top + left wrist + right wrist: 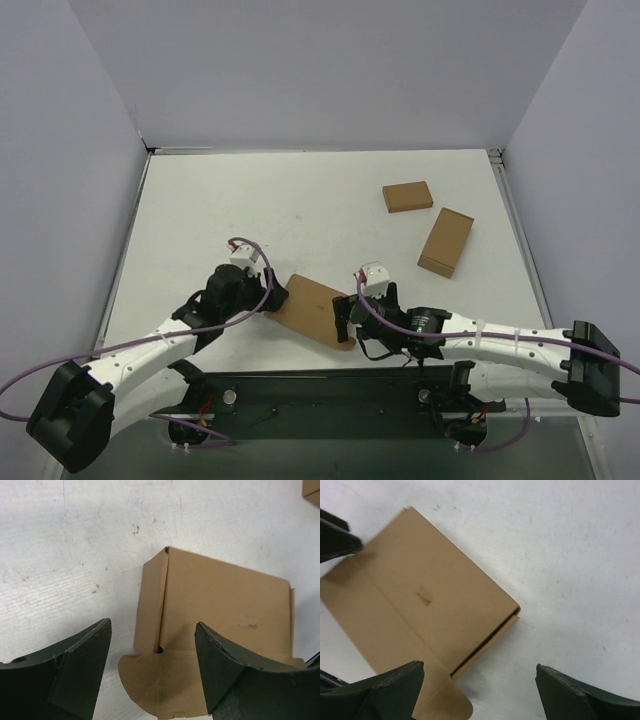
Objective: Fold the paper box
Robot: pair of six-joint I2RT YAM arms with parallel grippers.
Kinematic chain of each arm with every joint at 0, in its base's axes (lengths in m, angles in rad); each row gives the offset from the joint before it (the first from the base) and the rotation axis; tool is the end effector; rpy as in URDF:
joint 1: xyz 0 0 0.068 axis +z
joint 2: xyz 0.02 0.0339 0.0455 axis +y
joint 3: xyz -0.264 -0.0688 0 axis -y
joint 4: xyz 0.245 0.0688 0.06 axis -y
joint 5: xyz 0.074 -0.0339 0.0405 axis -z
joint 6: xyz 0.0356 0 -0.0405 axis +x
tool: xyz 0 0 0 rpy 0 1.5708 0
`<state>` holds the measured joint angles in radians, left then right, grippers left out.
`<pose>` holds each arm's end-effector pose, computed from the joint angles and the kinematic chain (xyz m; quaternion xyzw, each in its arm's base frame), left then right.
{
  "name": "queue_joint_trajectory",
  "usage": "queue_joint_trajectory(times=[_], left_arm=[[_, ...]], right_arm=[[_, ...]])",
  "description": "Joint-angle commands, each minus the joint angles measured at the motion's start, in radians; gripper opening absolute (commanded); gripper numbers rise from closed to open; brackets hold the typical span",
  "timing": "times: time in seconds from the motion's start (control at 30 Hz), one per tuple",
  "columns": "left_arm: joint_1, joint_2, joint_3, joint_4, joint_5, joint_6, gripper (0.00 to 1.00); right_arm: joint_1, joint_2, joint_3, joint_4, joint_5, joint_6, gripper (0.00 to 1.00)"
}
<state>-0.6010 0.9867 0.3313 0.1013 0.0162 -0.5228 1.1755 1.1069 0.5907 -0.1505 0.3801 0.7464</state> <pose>0.1633 -0.1127 0.1743 0.0381 0.8727 -0.2653 0.4081 0.1003 0.2060 0.2146 -0.1074 0.8807 0.2543 0.3850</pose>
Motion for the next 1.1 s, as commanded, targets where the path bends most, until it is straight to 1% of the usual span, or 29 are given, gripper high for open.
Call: queue_joint_trajectory(times=[0.0,0.07,0.1,0.2,0.3,0.33,0.4,0.53,0.57,0.6,0.63,0.7,0.73,0.8,0.87,0.97,1.0,1.07], left_arm=[[0.020,-0.077,0.098,-0.058,-0.002,0.001,0.79],[0.030,-0.097,0.124,-0.096,-0.009,-0.012,0.80],[0.035,-0.115,0.136,-0.100,-0.006,-0.014,0.81],[0.059,-0.146,0.187,-0.195,0.030,-0.020,0.82],[0.101,-0.172,0.247,-0.265,0.091,-0.014,0.82],[0.113,-0.180,0.265,-0.281,0.111,-0.010,0.82],[0.160,-0.192,0.316,-0.330,0.157,0.013,0.82],[0.243,-0.194,0.391,-0.426,0.208,0.084,0.83],[0.259,-0.188,0.403,-0.434,0.215,0.113,0.84],[0.292,-0.184,0.414,-0.442,0.220,0.124,0.84],[0.306,-0.181,0.417,-0.446,0.240,0.135,0.84],[0.346,-0.165,0.417,-0.443,0.267,0.152,0.85],[0.357,-0.160,0.414,-0.431,0.296,0.153,0.84],[0.372,-0.148,0.404,-0.416,0.321,0.152,0.85],[0.382,-0.138,0.397,-0.396,0.340,0.152,0.84],[0.391,-0.135,0.397,-0.391,0.344,0.162,0.85],[0.392,-0.134,0.400,-0.391,0.343,0.167,0.85],[0.397,-0.132,0.402,-0.399,0.343,0.184,0.84]], right_arm=[[0.099,-0.059,0.119,-0.090,0.160,-0.189,1.00],[0.153,-0.042,0.147,-0.087,0.180,-0.246,1.00],[0.170,-0.030,0.179,-0.086,0.187,-0.307,1.00],[0.246,0.045,0.231,-0.081,0.238,-0.412,1.00],[0.301,0.155,0.274,-0.083,0.293,-0.467,1.00],[0.311,0.218,0.308,-0.086,0.304,-0.502,1.00],[0.329,0.280,0.343,-0.084,0.338,-0.533,1.00],[0.374,0.456,0.419,-0.070,0.381,-0.623,1.00],[0.374,0.482,0.441,-0.067,0.393,-0.631,1.00],[0.374,0.510,0.451,-0.067,0.416,-0.633,1.00],[0.374,0.562,0.460,-0.064,0.433,-0.637,1.00],[0.369,0.608,0.485,-0.066,0.462,-0.650,1.00],[0.362,0.648,0.491,-0.067,0.485,-0.651,1.00],[0.349,0.677,0.503,-0.080,0.503,-0.644,1.00],[0.320,0.697,0.503,-0.081,0.487,-0.639,0.98],[0.280,0.708,0.485,-0.063,0.427,-0.654,0.91],[0.274,0.708,0.469,-0.037,0.416,-0.686,0.90],[0.265,0.711,0.460,-0.020,0.395,-0.711,0.80]])
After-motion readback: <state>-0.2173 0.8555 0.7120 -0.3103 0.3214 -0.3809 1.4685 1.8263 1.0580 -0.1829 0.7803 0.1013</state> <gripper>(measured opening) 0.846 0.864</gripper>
